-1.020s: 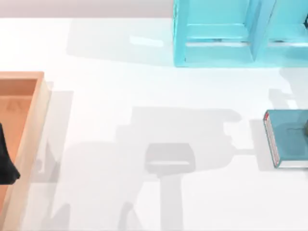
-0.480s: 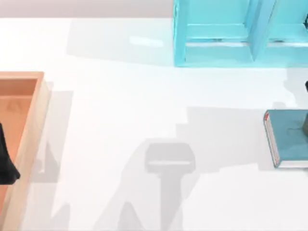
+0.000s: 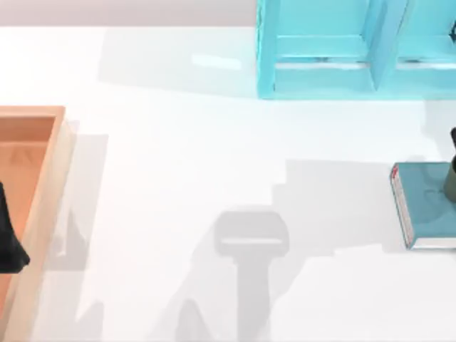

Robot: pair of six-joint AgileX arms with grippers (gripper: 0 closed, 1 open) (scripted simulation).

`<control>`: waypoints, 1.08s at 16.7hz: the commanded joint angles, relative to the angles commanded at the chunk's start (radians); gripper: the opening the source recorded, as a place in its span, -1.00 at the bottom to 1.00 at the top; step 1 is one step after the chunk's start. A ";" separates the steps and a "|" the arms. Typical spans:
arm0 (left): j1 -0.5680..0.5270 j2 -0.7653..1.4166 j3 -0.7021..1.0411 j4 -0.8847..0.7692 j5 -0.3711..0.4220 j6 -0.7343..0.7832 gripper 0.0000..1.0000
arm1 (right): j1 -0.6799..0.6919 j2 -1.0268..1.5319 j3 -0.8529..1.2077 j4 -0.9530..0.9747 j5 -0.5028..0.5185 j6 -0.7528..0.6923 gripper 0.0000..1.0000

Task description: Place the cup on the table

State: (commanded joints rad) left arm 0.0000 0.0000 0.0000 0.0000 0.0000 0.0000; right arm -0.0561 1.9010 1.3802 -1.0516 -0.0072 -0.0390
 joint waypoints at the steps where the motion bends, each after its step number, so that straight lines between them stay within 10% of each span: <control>1: 0.000 0.000 0.000 0.000 0.000 0.000 1.00 | 0.000 0.000 0.000 0.000 0.000 0.000 0.55; 11: 0.000 0.000 0.000 0.000 0.000 0.000 1.00 | 0.000 0.000 0.000 0.000 0.000 0.000 -0.96; 18: 0.000 0.000 0.000 0.000 0.000 0.000 1.00 | 0.000 0.000 0.000 0.000 0.000 0.000 -1.00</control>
State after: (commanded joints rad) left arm 0.0000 0.0000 0.0000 0.0000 0.0000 0.0000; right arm -0.0561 1.9010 1.3802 -1.0516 -0.0072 -0.0390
